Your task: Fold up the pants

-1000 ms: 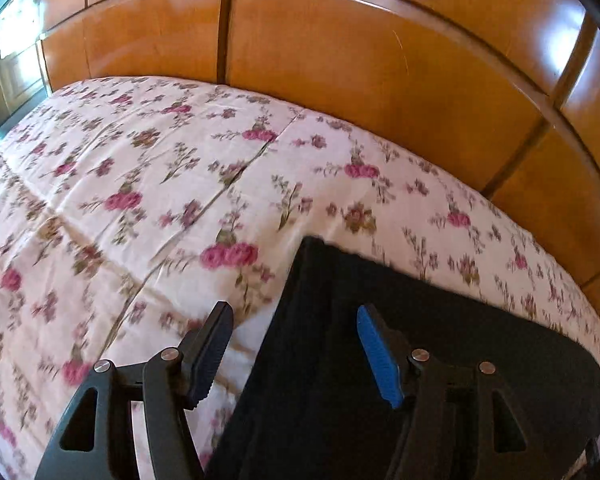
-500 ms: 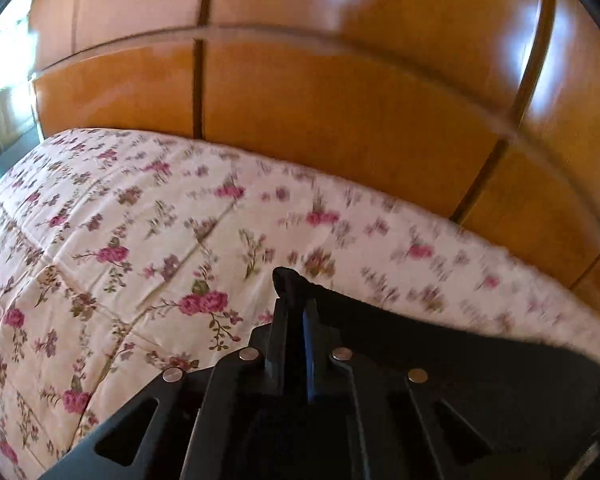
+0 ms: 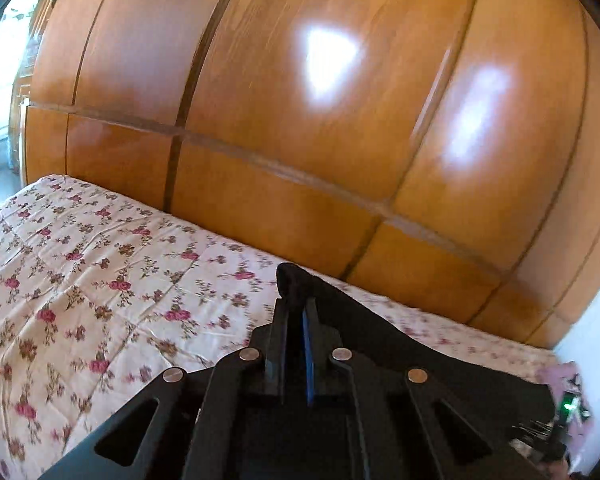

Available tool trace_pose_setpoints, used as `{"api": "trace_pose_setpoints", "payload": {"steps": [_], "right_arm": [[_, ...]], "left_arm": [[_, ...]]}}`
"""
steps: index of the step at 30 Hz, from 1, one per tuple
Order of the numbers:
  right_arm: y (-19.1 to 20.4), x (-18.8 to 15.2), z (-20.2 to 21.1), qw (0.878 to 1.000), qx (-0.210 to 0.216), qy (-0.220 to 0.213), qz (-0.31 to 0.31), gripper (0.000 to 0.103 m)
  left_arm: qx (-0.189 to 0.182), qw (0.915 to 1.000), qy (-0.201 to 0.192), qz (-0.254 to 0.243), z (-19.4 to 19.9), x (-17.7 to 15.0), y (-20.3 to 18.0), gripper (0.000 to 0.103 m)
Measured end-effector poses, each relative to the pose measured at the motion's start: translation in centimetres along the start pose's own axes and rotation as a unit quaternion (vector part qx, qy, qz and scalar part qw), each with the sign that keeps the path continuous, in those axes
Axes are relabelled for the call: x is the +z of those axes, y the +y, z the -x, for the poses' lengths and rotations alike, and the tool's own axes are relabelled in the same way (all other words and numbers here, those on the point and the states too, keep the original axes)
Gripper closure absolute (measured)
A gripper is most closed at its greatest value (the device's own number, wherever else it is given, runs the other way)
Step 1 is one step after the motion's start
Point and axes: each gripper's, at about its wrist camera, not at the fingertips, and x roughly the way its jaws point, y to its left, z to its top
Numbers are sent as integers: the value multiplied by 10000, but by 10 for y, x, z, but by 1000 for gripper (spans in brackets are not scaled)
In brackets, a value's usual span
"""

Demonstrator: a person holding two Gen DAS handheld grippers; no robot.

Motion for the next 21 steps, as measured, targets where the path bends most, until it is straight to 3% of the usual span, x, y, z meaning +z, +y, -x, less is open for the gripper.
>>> {"api": "trace_pose_setpoints", "payload": {"steps": [3,7,14,16,21], "right_arm": [[2,-3,18,9996,30,-60,-274,65],[7,-13,46,9954,561,-128,-766,55],[52,-25,81,9900,1289,-133,-557,47],[63,-24,87,9865,1523,-107,-586,44],[74,-15,96,9660,2289,104,-1195,23]], "left_arm": [[-267,9995,-141,134,32,-9,-2,97],[-527,9976,-285,342,68,-24,4,97],[-765,9936,-531,645,116,-56,17,97],[-836,9920,-561,762,128,-68,21,97],[-944,9885,-670,977,158,-102,30,97]]}}
